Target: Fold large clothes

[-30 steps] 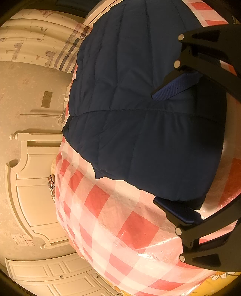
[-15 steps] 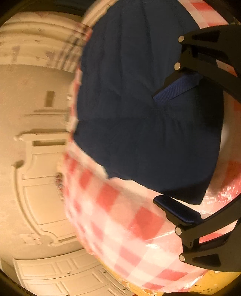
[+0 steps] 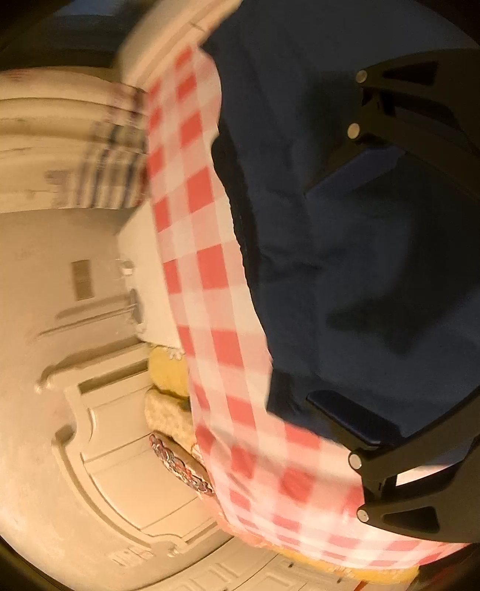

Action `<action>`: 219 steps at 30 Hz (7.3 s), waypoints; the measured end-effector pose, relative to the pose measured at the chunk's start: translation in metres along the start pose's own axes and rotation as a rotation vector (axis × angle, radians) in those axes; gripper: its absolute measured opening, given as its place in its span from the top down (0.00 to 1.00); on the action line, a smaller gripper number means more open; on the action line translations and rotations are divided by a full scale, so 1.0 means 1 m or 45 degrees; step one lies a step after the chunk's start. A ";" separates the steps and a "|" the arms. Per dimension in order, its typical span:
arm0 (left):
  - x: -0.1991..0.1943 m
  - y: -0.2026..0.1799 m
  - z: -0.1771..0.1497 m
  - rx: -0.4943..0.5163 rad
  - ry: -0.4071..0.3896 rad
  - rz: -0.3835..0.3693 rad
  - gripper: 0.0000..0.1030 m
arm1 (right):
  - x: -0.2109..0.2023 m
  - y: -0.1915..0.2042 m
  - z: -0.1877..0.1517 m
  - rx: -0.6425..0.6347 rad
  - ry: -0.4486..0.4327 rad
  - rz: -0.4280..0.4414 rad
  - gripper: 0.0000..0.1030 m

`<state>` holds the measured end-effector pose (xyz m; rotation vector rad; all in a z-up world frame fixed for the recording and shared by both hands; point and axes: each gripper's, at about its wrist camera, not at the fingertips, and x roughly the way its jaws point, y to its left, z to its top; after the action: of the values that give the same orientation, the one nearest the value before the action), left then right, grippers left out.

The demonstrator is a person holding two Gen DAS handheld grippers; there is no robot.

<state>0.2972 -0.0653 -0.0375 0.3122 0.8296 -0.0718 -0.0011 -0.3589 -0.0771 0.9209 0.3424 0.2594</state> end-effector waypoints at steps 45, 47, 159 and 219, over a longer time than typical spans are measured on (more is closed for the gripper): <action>-0.097 0.181 -0.049 -0.048 -0.286 -0.280 0.03 | 0.217 0.284 -0.323 -2.124 0.587 -0.120 0.28; -0.079 0.171 -0.041 -0.040 -0.244 -0.286 0.03 | 0.192 0.287 -0.304 -1.999 0.668 0.047 0.16; -0.063 0.211 -0.175 -0.400 -0.163 -0.122 0.02 | 0.412 0.283 -0.117 -1.422 0.946 -0.268 0.13; -0.051 0.216 -0.201 -0.456 -0.045 -0.287 0.02 | 0.198 0.154 -0.107 -0.639 0.812 -0.162 0.04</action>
<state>0.1591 0.1981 -0.0741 -0.1204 0.8234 -0.1364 0.1262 -0.1199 -0.0465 0.2983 0.8760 0.4956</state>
